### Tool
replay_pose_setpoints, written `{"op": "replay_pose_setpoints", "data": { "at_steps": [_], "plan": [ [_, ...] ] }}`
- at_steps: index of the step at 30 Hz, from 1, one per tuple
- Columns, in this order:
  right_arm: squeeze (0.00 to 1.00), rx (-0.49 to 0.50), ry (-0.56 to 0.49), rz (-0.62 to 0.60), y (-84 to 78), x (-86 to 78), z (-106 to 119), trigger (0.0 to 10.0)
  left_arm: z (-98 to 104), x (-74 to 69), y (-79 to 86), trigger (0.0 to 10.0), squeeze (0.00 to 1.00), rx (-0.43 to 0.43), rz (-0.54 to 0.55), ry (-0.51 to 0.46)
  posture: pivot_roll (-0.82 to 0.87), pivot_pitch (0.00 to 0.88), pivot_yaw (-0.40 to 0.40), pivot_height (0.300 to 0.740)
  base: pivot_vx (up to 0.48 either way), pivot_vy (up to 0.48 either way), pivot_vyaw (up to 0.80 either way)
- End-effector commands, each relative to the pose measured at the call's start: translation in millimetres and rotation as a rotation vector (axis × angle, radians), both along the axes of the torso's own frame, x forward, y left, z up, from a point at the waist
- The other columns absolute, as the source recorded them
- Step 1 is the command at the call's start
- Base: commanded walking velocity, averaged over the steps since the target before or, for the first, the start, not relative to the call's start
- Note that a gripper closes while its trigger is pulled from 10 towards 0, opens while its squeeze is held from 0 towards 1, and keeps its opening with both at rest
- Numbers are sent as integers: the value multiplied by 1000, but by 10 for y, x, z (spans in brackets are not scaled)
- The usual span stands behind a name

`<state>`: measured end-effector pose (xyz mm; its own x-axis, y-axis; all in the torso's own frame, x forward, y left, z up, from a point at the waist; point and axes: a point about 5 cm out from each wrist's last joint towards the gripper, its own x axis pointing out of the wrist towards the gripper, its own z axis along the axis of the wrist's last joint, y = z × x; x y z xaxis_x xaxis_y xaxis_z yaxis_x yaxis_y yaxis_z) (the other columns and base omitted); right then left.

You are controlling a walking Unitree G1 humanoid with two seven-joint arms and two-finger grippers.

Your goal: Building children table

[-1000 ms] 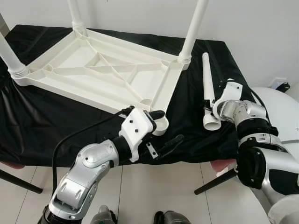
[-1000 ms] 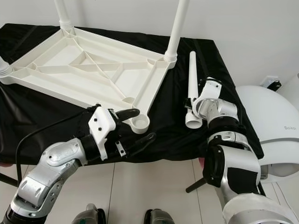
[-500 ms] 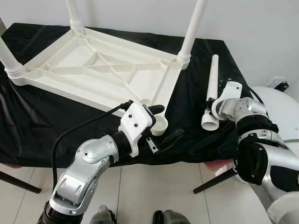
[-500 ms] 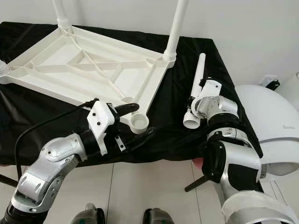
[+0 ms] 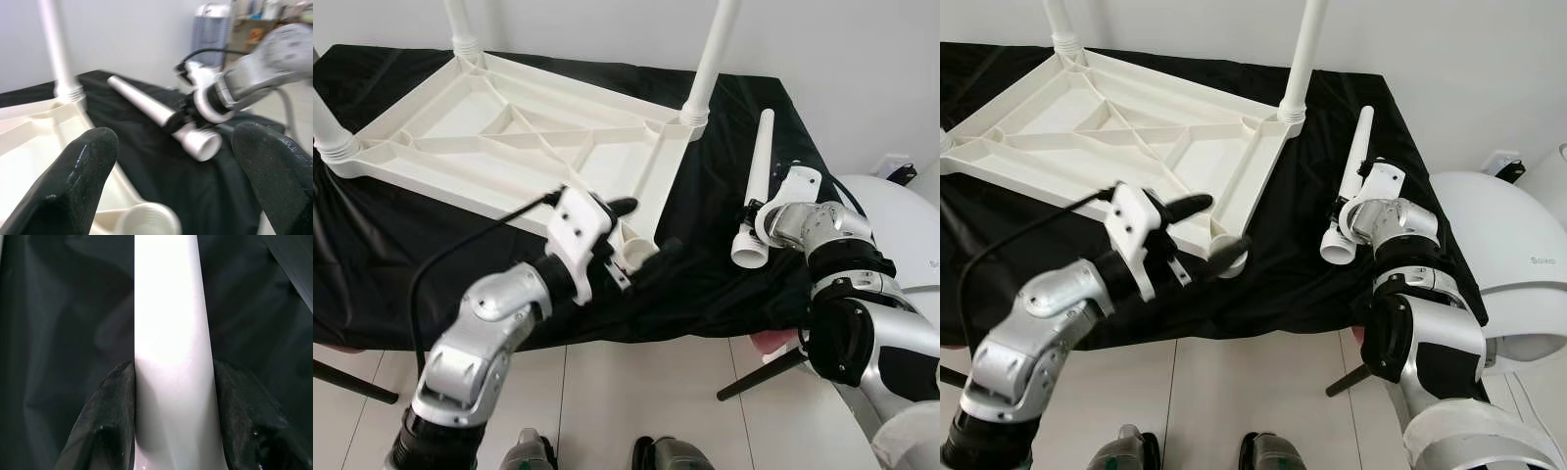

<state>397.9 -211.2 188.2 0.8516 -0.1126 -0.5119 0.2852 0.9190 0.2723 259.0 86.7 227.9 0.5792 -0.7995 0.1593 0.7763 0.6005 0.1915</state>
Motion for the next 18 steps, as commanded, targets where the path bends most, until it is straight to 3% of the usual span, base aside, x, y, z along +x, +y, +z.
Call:
{"op": "replay_pose_setpoints", "data": {
  "at_steps": [1, 5, 6, 8, 9, 14, 18],
  "plan": [
    [0, -9, -30, 2, 0, 22, 75, 0, -16, 33, 35, 10000, 0, -6, 18, 12, 26, 142, -33, 740, 0, 0, 0],
    [0, -15, -108, -10, -9, 65, 331, 314, -1, 87, 59, 10000, 0, 6, 30, -4, 22, 134, -33, 740, 0, 0, 0],
    [0, -18, -129, -13, -6, 72, 396, 8784, 1, 96, 61, 10000, 0, 6, 31, -6, 21, 133, -32, 740, 0, 0, 0],
    [0, -22, -142, -14, -1, 74, 439, 8784, 1, 101, 63, 10000, 0, 4, 30, -6, 20, 131, -32, 740, 0, 0, 0],
    [0, -26, -153, -16, 3, 73, 472, 10000, 1, 105, 61, 10000, 0, 5, 29, -8, 18, 127, -33, 740, 0, 0, 0],
    [0, -49, -184, -13, 19, 59, 498, 10000, -2, 134, 64, 10000, 0, 3, 28, -5, 16, 118, -34, 740, 0, 0, 0],
    [0, -80, -279, 0, 54, -7, 517, 10000, 5, 169, 93, 10000, 0, -9, 40, -2, 24, 105, -36, 740, 0, 0, 0]
  ]
}}
